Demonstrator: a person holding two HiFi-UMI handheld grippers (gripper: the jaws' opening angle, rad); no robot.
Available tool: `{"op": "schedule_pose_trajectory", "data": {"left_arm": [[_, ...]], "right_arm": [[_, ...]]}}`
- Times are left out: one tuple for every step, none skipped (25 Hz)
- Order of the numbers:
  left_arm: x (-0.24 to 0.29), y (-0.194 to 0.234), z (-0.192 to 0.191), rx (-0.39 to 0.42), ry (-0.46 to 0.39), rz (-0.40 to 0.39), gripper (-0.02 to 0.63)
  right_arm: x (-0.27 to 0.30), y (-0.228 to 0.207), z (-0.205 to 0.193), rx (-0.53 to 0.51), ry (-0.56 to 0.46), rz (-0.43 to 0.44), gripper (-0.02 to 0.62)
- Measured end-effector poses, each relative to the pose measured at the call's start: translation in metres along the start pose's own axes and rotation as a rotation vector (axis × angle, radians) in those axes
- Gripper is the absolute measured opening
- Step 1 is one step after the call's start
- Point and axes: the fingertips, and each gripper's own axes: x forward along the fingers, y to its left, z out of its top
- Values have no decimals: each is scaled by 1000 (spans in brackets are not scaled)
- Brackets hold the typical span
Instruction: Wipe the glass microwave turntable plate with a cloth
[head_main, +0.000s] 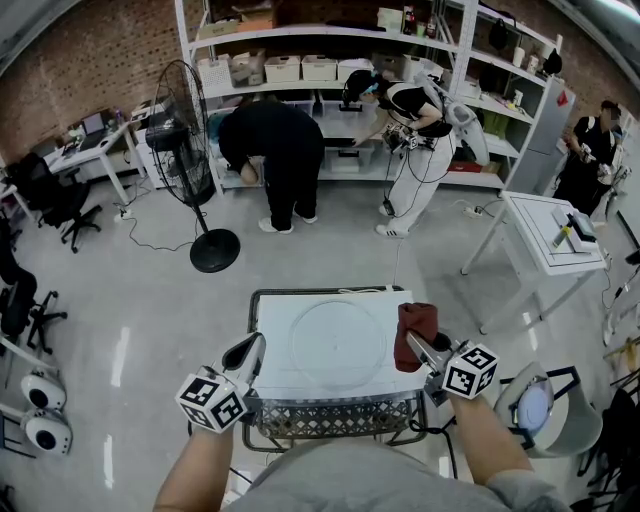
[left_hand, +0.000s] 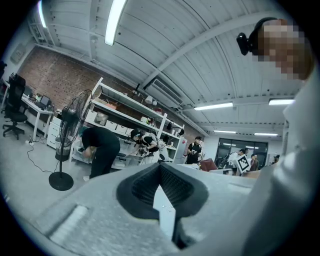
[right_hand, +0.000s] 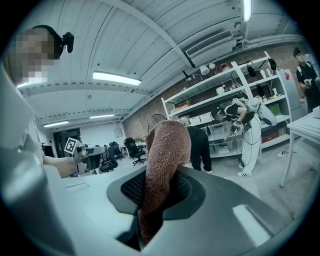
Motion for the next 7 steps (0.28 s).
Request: {"op": "schedule_pose_trajectory", "data": {"left_arm": [[0,0,0,0,0,-1,-1],[0,-1,0,0,0,-1,-1],[0,-1,1,-1,0,-1,0],[0,-1,2,-1,0,-2,0],[0,-1,2,-1,-1,-2,0],[0,0,3,0,-1,-2,0],[0,0,4,0,-1,-3,0]], "right_arm": [[0,1,0,0,0,1,63],[0,1,0,0,1,1,63],[0,1,0,0,1,2,63],[0,1,1,-1,2,2,63],[0,1,1,-2,2,2,63],[1,1,2,-3,2,3,63],[1,1,3,-4,3,3,63]]}}
